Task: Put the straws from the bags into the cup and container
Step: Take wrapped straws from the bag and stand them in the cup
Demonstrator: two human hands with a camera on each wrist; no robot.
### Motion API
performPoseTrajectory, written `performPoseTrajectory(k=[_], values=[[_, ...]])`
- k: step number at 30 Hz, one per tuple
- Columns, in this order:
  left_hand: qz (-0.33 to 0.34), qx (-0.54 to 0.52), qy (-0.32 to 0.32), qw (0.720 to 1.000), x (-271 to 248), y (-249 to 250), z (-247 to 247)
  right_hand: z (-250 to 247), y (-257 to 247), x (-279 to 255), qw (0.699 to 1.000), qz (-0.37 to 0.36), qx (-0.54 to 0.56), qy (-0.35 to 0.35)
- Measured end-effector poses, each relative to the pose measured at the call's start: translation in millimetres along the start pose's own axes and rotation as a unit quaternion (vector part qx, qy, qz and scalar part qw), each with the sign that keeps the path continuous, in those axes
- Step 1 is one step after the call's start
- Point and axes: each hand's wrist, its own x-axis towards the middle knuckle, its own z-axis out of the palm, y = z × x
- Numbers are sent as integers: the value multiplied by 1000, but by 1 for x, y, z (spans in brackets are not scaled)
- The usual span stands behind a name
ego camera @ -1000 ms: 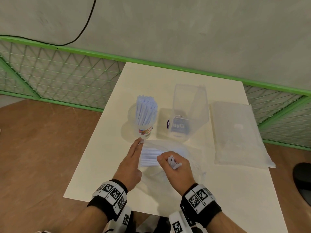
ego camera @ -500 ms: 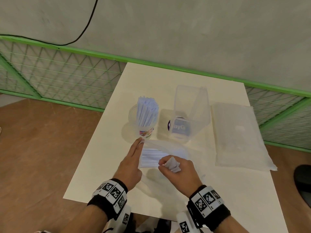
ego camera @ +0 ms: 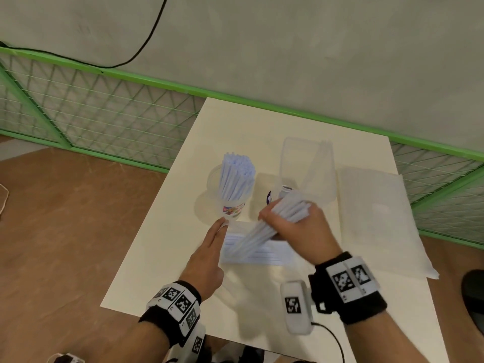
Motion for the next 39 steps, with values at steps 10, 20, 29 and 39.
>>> performPoseTrajectory(k=[10, 20, 29, 39], values=[[17, -10, 5, 1000, -2, 3, -3, 11, -68, 88, 992, -110, -39, 53], [25, -12, 7, 1000, -2, 5, -6, 44, -27, 120, 974, -152, -167, 1], [8, 3, 4, 1000, -1, 7, -6, 65, 12, 80, 884, -230, -405, -41], [-2, 9, -9, 1000, -3, 9, -8, 91, 5, 103, 846, -250, -471, -25]])
